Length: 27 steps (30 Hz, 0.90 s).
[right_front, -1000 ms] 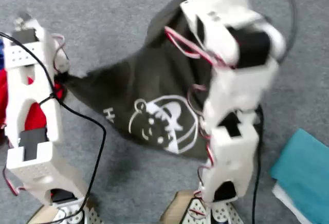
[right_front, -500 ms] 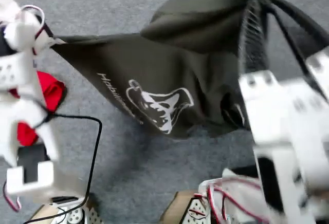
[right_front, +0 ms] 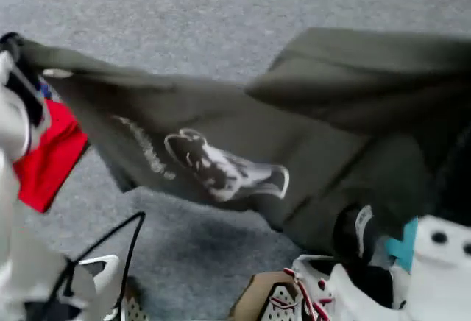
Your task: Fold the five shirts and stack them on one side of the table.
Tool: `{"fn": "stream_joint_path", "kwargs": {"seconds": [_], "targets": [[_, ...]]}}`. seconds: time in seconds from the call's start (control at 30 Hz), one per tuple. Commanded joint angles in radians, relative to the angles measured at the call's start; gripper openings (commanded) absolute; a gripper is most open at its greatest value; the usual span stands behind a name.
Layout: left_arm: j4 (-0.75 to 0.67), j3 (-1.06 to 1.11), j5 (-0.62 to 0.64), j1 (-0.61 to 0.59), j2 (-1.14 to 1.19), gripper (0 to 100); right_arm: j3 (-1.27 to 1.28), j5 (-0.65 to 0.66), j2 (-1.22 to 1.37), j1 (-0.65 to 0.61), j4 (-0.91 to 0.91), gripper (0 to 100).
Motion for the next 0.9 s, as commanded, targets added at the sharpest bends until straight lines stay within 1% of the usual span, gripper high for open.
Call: {"fn": "stream_joint_path", "kwargs": {"seconds": [0.0,0.17,0.23,0.37,0.53,0.67,0.77,0.87], "targets": [[0.009,-0.02,-0.029,-0.008,-0.107,2,0.004,0.009,-0.012,0.018,-0.026,0.5],[0.009,-0.02,-0.081,-0.008,-0.219,2,0.004,0.009,-0.036,0.019,-0.029,0.5],[0.009,-0.02,-0.098,-0.008,-0.259,2,0.004,0.009,-0.053,0.021,-0.06,0.5],[0.009,-0.018,-0.098,-0.006,-0.309,2,0.004,0.009,-0.088,0.021,-0.126,0.5],[0.009,0.0,-0.092,-0.006,-0.315,2,0.005,0.011,-0.091,0.021,-0.132,0.5],[0.008,0.153,-0.091,-0.005,-0.317,2,0.084,0.011,-0.091,0.021,-0.132,0.5],[0.006,0.302,-0.091,0.003,-0.315,2,0.211,0.011,-0.09,0.019,-0.127,0.5],[-0.083,0.519,-0.091,0.003,-0.318,2,0.417,0.008,-0.091,0.013,-0.14,0.5]]}}
